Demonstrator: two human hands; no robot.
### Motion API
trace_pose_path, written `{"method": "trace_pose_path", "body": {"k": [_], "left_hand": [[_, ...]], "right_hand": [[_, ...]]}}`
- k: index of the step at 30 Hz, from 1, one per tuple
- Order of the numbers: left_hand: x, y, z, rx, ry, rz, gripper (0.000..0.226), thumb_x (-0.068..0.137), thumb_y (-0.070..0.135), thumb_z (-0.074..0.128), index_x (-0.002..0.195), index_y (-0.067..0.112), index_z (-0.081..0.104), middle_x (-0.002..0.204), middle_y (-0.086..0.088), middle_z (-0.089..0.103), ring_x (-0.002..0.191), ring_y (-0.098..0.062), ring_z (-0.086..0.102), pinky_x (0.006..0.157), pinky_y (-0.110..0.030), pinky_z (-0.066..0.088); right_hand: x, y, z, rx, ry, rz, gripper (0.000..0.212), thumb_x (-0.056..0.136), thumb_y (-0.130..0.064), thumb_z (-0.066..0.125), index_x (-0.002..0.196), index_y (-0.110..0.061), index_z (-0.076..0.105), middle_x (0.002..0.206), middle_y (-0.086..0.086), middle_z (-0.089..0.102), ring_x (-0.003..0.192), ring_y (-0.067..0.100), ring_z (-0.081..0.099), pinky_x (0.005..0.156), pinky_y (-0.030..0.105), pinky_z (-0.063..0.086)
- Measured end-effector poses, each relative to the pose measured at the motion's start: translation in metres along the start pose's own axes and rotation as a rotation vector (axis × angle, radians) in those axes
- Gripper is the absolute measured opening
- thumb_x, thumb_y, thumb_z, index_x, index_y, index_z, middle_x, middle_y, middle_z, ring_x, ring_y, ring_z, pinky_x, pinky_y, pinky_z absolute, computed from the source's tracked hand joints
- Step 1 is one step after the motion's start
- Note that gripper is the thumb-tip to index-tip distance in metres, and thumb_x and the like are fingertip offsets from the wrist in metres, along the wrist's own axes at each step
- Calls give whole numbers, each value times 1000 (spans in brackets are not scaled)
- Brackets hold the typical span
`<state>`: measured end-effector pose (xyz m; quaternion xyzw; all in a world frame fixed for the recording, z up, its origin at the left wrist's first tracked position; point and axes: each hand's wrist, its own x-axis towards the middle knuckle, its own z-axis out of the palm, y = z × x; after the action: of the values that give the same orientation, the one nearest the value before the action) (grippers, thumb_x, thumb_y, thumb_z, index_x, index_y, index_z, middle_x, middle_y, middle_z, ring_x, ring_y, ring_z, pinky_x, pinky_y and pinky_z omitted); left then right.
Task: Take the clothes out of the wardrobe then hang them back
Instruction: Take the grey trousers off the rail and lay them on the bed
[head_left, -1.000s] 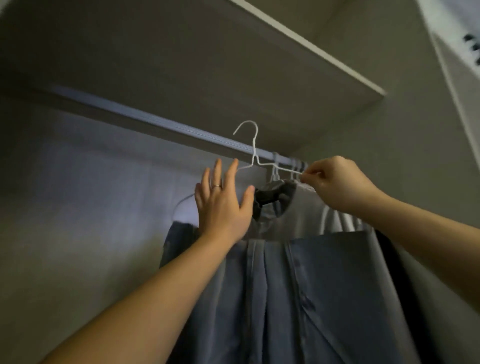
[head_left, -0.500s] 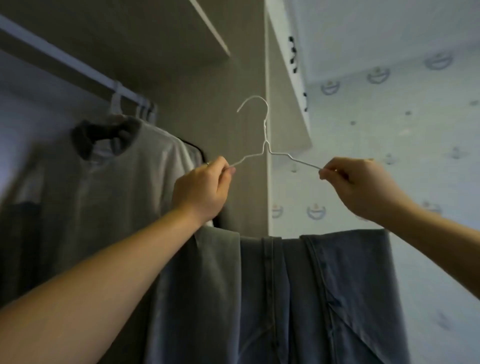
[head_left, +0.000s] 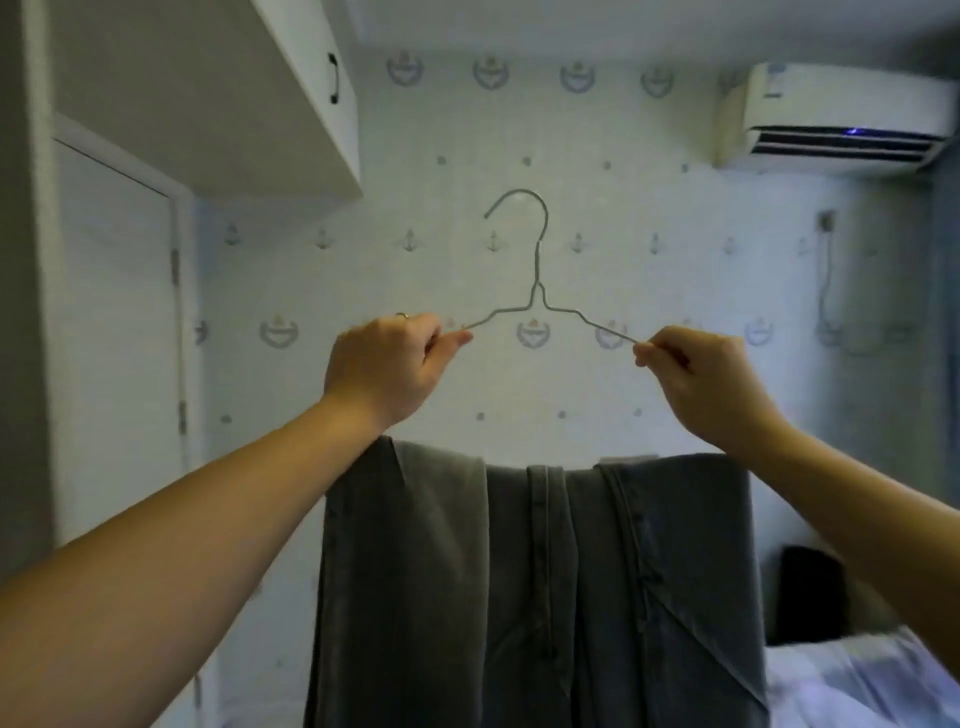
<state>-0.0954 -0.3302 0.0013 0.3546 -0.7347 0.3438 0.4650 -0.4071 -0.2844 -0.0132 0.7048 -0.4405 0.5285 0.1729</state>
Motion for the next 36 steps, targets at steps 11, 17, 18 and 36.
{"method": "trace_pose_path", "body": {"k": [11,17,18,36], "left_hand": [[-27,211,231,-599,-365,-55,37,99,46,48,67,26,43,59,11,44,52,-9,44,49,-23,27],[-83,309,341,-853,-651,-71,39,97,46,49,75,14,54,71,-4,54,64,-19,52,60,-36,46],[-92,322,358,-882,-686,-57,37,97,45,50,75,15,54,72,-3,55,65,-18,53,62,-38,47],[-127,474,582,-1189,-779,337,47,95,52,56,59,23,43,57,12,40,55,-7,40,52,-28,29]], "right_hand": [[-142,192,-134,-259,-86,357,25,94,-29,61,74,-15,65,59,-8,56,56,12,53,57,29,43],[-241,255,-158,-380,-146,650,24,92,-30,65,76,-14,71,58,-8,59,54,7,54,57,28,45],[-256,262,-160,-401,-148,695,24,92,-31,65,76,-14,71,57,-9,59,53,7,54,57,29,45],[-371,346,-128,-566,25,1305,24,96,-29,59,76,-18,69,58,-6,60,53,1,54,54,14,38]]}}
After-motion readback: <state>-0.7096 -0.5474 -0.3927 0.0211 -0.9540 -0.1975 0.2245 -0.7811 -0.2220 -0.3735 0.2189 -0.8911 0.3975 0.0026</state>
